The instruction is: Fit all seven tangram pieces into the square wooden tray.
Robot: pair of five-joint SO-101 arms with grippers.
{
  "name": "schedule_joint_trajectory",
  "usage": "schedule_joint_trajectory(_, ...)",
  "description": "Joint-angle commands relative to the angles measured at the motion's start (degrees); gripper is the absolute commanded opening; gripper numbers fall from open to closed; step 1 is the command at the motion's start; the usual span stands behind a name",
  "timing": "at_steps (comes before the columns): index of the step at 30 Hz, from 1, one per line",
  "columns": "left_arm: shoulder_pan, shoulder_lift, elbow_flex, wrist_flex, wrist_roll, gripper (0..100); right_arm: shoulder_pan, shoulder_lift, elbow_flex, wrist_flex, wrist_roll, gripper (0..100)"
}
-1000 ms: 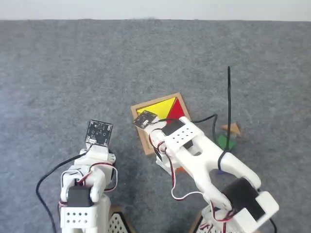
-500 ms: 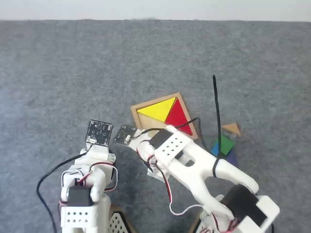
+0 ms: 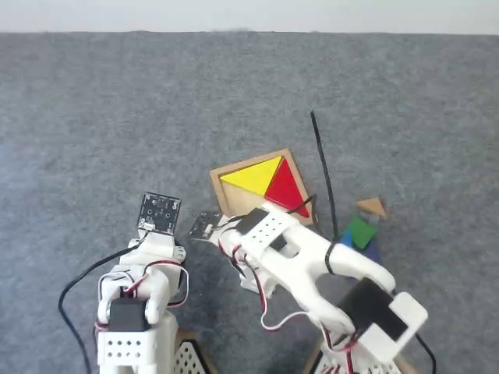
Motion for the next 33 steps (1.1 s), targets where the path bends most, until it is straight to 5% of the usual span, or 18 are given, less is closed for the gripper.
schedule_joint_trajectory(1,-0.2,-1.1,-0.7,0.3,0.5,1,4.5,0.3,-1.3,0.0,0.8,33.9)
schedule_joint_trajectory(8,-0.2,-1.1,-0.7,0.3,0.5,1,14.0,-0.1,-5.0,-0.4,-0.3,33.0)
schedule_joint_trajectory(18,-0.2,-1.1,-0.7,0.3,0.5,1,14.3,-6.0,-2.4,-4.3,-6.3,2.4)
schedule_joint_trajectory(27,-0.2,-1.1,-0.7,0.3,0.5,1,14.8,-6.6,-1.8,-4.4,-6.7,0.6)
schedule_joint_trajectory(33,-0.2,-1.1,-0.7,0.3,0.5,1,25.9,-6.6,-4.9,-3.3,-13.9,0.7)
